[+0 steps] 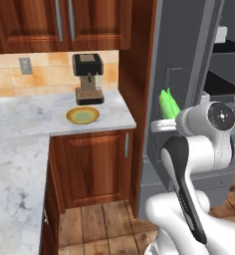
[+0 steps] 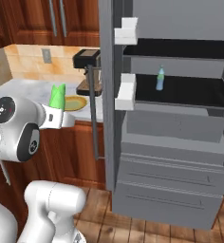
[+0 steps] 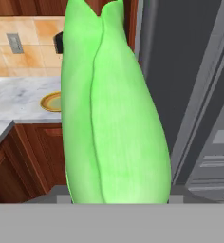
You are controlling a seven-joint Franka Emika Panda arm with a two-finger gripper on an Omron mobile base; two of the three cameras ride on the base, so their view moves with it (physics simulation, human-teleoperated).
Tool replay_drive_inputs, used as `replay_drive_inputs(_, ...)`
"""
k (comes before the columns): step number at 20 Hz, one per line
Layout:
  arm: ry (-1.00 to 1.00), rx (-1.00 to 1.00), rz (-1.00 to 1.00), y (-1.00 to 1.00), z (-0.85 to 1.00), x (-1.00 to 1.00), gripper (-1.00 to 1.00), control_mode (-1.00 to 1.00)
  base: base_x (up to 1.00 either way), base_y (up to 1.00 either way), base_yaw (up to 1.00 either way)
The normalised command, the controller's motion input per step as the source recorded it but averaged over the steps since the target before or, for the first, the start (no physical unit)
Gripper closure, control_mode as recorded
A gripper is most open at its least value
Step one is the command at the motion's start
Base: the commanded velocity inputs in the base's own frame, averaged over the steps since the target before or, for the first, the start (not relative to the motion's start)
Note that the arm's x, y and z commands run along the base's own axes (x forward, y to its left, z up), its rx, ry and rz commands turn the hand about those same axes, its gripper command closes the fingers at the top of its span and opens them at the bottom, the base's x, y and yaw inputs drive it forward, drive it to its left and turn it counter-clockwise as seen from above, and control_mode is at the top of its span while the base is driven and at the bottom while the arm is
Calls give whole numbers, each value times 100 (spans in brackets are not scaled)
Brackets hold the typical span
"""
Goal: Pick corn from the fridge and place it on the plate on the counter.
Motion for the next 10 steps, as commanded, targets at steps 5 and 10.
replay_drive_inputs(5,0,0,0,0,0,0,100,100,36,49,0)
replay_drive_inputs(10,0,0,0,0,0,0,100,100,47,36,0)
